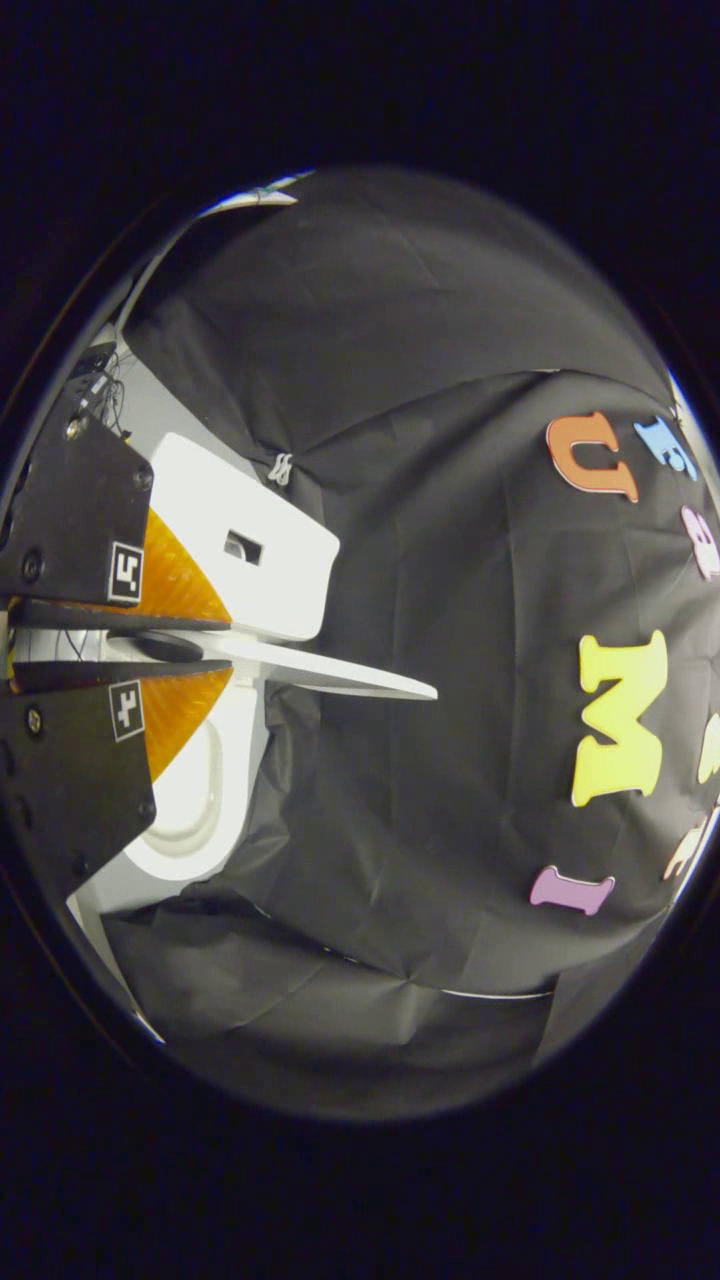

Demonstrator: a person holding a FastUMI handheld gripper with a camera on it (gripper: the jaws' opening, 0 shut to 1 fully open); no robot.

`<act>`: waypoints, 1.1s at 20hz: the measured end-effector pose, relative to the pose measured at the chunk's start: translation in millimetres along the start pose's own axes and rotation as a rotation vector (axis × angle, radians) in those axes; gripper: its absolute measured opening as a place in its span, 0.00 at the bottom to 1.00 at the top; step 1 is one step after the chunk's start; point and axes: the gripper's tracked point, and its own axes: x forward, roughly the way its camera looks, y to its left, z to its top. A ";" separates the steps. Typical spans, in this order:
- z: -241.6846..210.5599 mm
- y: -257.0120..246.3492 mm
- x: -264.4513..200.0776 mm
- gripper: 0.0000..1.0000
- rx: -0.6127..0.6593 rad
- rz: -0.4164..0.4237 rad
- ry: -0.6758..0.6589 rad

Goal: Open the toilet lid.

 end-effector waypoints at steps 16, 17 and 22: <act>5.7 53.2 7.8 0.15 -0.088 0.035 -0.008; 4.8 57.8 9.5 0.15 -0.097 0.039 -0.007; 2.7 83.7 15.7 0.15 -0.129 0.061 -0.015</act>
